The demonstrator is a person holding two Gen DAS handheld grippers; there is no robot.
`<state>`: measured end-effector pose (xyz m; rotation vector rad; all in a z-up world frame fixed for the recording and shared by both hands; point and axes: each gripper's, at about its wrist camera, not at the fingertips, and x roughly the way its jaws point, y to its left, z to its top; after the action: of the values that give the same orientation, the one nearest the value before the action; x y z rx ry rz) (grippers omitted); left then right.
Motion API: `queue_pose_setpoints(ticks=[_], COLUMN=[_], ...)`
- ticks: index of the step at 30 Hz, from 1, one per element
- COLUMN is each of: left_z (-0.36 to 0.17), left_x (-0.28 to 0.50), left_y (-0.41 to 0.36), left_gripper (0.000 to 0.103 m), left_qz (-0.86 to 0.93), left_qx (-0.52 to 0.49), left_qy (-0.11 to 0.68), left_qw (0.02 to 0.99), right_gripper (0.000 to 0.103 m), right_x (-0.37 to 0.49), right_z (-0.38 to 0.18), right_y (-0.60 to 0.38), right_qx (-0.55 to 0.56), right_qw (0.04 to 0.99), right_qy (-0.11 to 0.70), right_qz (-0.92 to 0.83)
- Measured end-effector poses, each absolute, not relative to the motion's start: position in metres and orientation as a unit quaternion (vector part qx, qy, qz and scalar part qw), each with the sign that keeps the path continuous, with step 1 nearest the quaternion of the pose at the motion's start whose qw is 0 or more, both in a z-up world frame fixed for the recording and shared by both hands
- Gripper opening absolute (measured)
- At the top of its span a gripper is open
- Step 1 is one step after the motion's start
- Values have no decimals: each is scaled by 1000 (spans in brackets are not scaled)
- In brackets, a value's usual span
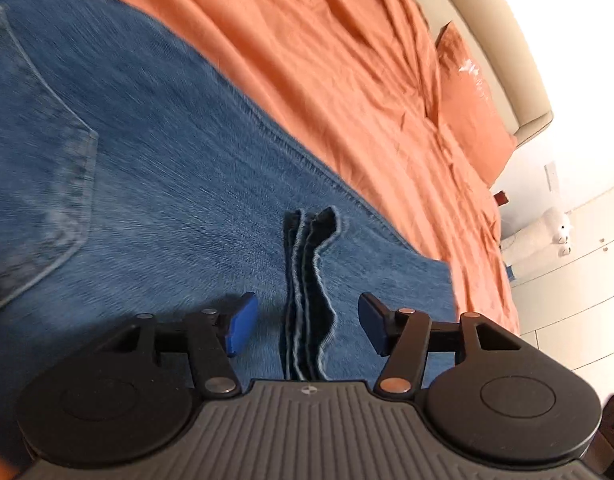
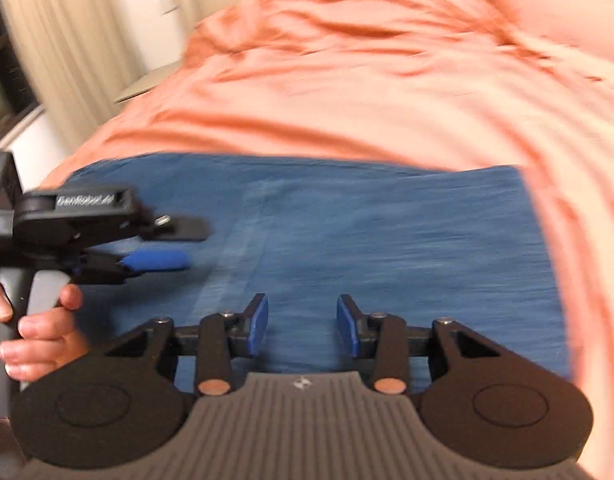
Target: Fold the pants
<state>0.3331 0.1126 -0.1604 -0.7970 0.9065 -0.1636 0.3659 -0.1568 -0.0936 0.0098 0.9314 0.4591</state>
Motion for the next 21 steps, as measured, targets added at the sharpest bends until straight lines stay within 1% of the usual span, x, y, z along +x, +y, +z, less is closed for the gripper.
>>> queue_pose_setpoints(ticks=[1,2,3,4,5,6,7,10,12,15,16,19,21], left_z=[-166,-170,-172,-173,-173,-173,-170,-143,-126,-133,-141,-161,-168], left_x=[337,340,342,346,348,350,351,343,340,346,348,354,354], left_y=[112,111,110,108,107,104,101,94,90,88,88,82,77], left_gripper=[67,65,61,56,40,13,3,4,3,3,0,0,0], left_qz=[-77,-78,-81,-84,-90,-95,-94,-120,-124,-102,-90,-70,-66], left_qx=[-377,-378,-379,-380,-380,-376,-361,-326,-287,-262,-258,-230,-212], left_qy=[425,421,417,412,407,403,392,332,316,351,361,387,395], left_qw=[820,820,822,824,826,829,841,877,896,893,892,890,891], right_gripper=[35,31,27,19,16,15,12,8,7,6,5,5,3], right_x=[368,371,374,376,376,376,375,373,371,367,366,360,357], right_z=[-94,-94,-94,-95,-95,-95,-96,-96,-94,-99,-105,-131,-149], right_y=[-173,-189,-205,-221,-238,-254,-268,-298,-302,-290,-284,-265,-259], right_qx=[3,3,7,12,17,21,24,15,8,-11,-15,-47,-69], right_qw=[874,879,883,886,889,891,893,897,901,903,900,887,880], right_qy=[442,440,439,438,438,436,436,432,423,412,415,439,450], right_qz=[202,183,166,151,136,121,110,90,97,121,132,139,135])
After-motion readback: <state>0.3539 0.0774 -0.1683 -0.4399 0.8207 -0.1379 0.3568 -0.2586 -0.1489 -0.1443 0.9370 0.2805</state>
